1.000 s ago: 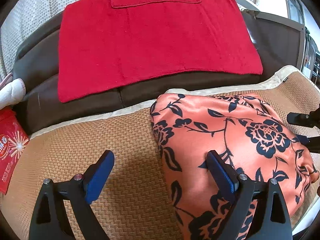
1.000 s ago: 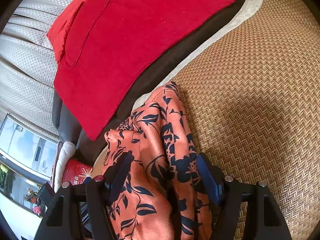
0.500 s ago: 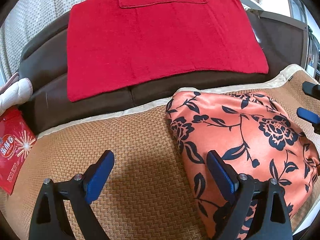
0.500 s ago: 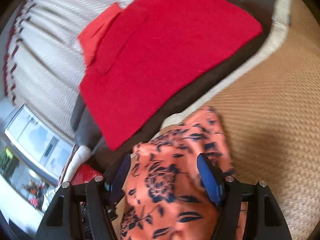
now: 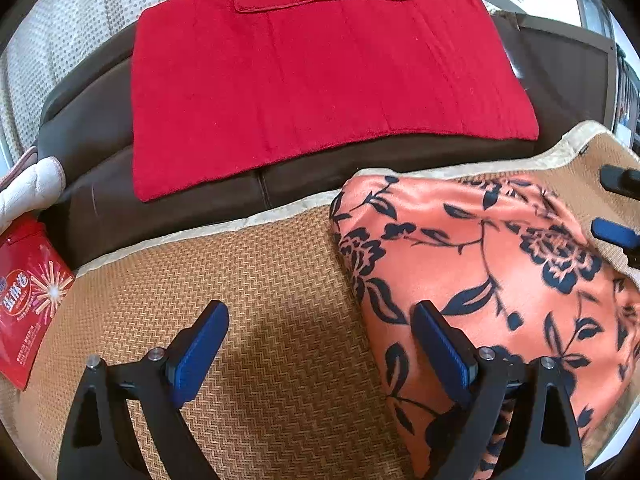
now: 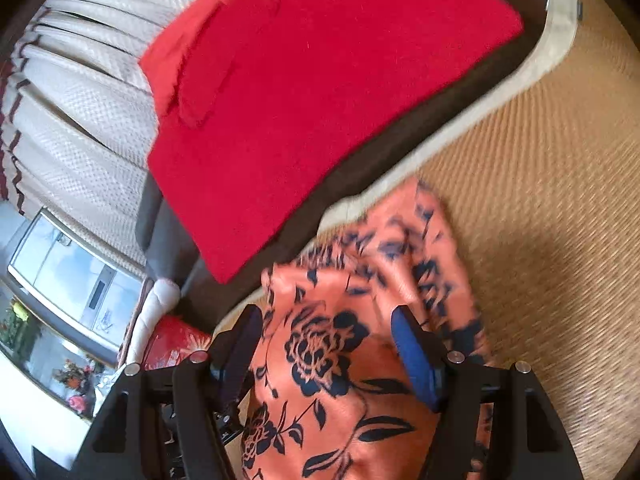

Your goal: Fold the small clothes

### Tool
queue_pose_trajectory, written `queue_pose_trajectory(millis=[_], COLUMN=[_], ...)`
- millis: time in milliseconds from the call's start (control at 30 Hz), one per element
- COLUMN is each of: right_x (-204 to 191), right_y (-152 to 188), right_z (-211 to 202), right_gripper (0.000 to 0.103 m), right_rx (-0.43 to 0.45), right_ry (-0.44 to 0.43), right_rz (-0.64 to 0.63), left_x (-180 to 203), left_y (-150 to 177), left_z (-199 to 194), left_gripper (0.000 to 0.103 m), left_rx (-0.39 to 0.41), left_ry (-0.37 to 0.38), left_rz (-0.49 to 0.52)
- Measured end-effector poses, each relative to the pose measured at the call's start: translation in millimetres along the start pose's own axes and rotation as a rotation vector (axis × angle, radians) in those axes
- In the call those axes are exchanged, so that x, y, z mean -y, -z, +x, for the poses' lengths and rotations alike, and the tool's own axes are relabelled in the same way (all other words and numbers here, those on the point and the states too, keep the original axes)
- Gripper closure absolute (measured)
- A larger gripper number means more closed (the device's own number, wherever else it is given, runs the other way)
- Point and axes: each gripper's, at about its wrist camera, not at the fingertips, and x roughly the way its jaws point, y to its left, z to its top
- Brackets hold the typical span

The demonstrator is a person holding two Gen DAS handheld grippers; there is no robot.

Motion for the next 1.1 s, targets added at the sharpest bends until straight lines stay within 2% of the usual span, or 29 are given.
queue_pose_trajectory(millis=[133, 200, 300, 333, 367, 433, 667, 900, 1033, 1067, 1100], right_x=[24, 34, 50, 54, 58, 65, 83, 60, 38, 30, 24], right_y=[-5, -10, -15, -15, -15, -16, -9, 5, 15, 19, 23], right_z=[-13, -21, -30, -31, -32, -33, -27, 5, 20, 24, 27], right_gripper=[0.031, 0.031, 0.031, 0.031, 0.031, 0.03, 0.026, 0.026, 0.027, 0.028, 0.034], right_rx=[0.009, 0.015, 0.008, -0.002, -0.009, -0.026, -0.094, -0.156, -0.173, -0.174, -0.174], right_ry=[0.037, 0.041, 0.02, 0.014, 0.015, 0.026, 0.031, 0.064, 0.097, 0.122, 0.137], right_rz=[0.057, 0.079, 0.12, 0.133, 0.144, 0.152, 0.185, 0.085, -0.017, -0.065, -0.1], left_x=[2, 4, 6, 6, 7, 7, 7, 15, 11, 10, 10], left_y=[-7, -10, -12, -11, -9, -6, 0, 9, 11, 11, 11], left_z=[-7, -8, 2, 10, 15, 23, 40, 43, 43, 41, 38], left_gripper=[0.009, 0.009, 0.009, 0.009, 0.009, 0.009, 0.009, 0.011, 0.025, 0.031, 0.037], left_rx=[0.005, -0.012, -0.095, -0.148, -0.179, -0.217, -0.273, -0.265, -0.242, -0.228, -0.215], left_ry=[0.065, 0.138, 0.285, 0.343, 0.367, 0.38, 0.444, 0.485, 0.475, 0.468, 0.459], left_rz=[-0.031, -0.05, -0.107, -0.135, -0.155, -0.184, -0.237, -0.287, -0.297, -0.289, -0.28])
